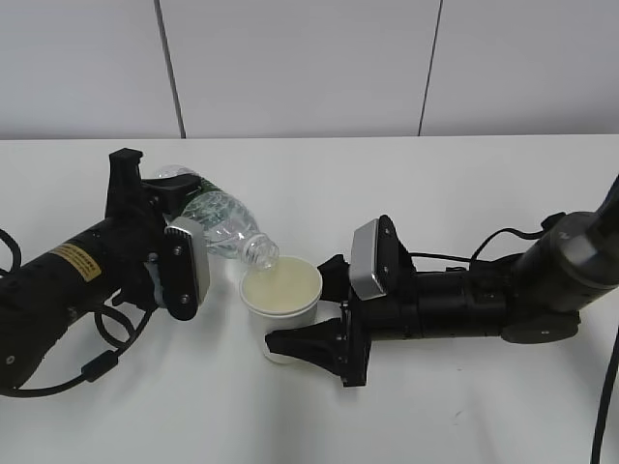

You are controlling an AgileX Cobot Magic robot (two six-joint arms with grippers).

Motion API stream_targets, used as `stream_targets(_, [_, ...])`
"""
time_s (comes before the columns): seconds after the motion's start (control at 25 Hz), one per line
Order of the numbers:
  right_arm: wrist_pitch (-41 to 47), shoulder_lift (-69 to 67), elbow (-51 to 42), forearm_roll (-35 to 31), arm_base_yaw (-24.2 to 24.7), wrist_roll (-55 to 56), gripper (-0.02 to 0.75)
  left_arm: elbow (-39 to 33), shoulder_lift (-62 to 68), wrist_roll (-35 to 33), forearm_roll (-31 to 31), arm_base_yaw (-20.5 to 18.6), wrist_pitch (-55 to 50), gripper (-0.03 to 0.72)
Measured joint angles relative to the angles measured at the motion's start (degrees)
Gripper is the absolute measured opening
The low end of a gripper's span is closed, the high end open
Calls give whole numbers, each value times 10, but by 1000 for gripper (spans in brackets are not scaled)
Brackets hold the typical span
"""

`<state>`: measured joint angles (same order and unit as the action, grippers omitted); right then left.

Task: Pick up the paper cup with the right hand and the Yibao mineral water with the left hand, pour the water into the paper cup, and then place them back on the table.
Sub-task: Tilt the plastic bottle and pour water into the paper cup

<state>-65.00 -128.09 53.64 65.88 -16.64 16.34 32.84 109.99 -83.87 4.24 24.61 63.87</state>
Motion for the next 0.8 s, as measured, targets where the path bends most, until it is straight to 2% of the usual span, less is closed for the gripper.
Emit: stream_targets(0.8, [7, 0, 0, 34, 0, 0, 543, 0, 0, -40, 0, 0, -1, 349])
